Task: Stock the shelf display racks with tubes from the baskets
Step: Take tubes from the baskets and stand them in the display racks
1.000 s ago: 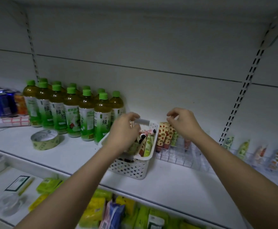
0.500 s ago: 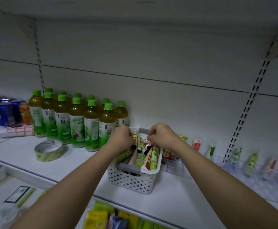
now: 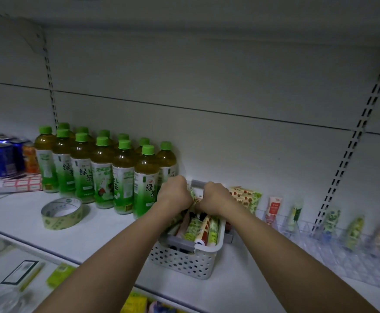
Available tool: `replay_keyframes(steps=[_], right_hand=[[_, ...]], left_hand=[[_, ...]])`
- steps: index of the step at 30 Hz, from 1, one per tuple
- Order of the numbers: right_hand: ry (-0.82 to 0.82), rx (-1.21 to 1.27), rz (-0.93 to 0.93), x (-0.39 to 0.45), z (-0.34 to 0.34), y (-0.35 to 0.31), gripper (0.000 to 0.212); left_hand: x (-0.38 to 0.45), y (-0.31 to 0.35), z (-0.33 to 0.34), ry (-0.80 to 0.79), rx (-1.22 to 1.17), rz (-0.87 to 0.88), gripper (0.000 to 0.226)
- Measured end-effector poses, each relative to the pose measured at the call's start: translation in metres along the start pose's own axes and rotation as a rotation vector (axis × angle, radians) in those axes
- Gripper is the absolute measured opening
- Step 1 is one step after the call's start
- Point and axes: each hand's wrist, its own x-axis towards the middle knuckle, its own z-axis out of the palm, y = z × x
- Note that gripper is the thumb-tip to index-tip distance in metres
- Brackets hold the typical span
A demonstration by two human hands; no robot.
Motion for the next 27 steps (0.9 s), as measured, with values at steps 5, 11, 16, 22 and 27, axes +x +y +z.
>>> replay_keyframes(steps=[5, 11, 16, 22, 27], right_hand=[[0.209, 0.139, 0.034, -0.005, -0.007, 0.005, 0.033], [0.198, 0.676, 0.049, -0.028, -0.046, 0.021, 0.016], [-0.020, 1.352, 0.035, -0.059, -0.063, 0.033, 0.018], [-0.133, 1.568, -0.030, -0.091, -0.074, 0.048, 0.027], [-0.014, 1.516, -0.021, -0.105, -0.082, 0.060, 0.025]], left_hand=[[0.003, -0.007, -0.019, -0.136, -0.454, -0.176, 0.019], [-0.013, -0.010, -0.047, -0.387, -1.253, -0.209, 0.021], [-0.035, 0.000, -0.053, -0.571, -1.436, -0.085, 0.019], [-0.056, 0.021, -0.050, -0.551, -1.477, -0.042, 0.060], [-0.070, 0.044, -0.055, -0.414, -1.119, 0.004, 0.061]])
